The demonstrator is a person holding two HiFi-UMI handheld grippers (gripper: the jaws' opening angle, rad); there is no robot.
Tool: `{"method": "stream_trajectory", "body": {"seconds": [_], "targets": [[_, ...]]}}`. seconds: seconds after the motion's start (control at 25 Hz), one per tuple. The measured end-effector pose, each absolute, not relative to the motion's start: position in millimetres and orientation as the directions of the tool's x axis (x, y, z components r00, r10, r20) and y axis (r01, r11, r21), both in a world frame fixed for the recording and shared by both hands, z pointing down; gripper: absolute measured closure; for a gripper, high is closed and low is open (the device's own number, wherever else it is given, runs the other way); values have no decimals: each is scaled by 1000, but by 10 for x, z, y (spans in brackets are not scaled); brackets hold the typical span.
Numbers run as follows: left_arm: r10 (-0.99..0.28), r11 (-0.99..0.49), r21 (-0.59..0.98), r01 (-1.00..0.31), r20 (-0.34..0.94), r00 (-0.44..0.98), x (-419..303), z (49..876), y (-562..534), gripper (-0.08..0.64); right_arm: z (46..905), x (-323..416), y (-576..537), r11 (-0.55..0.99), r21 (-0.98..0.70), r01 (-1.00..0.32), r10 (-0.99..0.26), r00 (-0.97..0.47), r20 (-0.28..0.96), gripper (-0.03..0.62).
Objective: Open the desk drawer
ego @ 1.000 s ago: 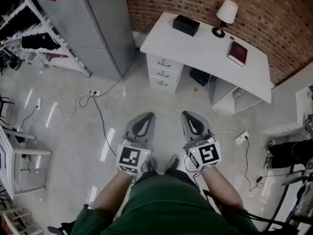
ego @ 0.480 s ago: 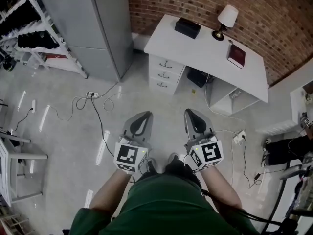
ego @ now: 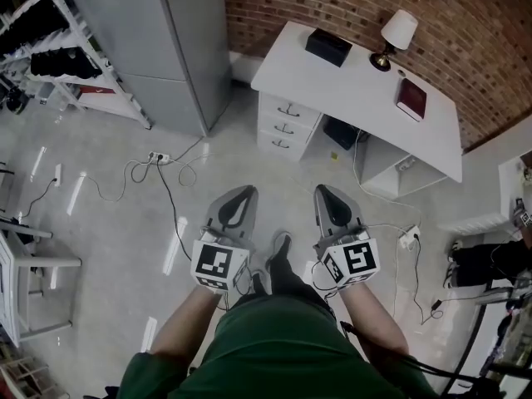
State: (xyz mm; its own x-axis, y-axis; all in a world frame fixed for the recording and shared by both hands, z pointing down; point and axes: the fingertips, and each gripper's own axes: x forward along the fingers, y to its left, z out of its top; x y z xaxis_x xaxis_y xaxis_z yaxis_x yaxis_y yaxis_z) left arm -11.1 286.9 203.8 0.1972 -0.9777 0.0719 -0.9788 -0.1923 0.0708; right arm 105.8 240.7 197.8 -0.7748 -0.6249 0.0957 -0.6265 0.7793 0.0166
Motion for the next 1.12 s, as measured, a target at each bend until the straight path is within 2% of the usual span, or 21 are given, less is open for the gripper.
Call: {"method": "stream_trajectory", "body": {"seconds": [0.68,1.12], "targets": [[-983,-124,27,-992,136,126,-371,2238,1606,549,2325,879,960,797,-61,-601,-591,-796,130,592],[-983,-92,-4,-996,160,90,-511,2466,1225,549,2557,665,529,825,-73,-561,-544,-822,167,592]]}}
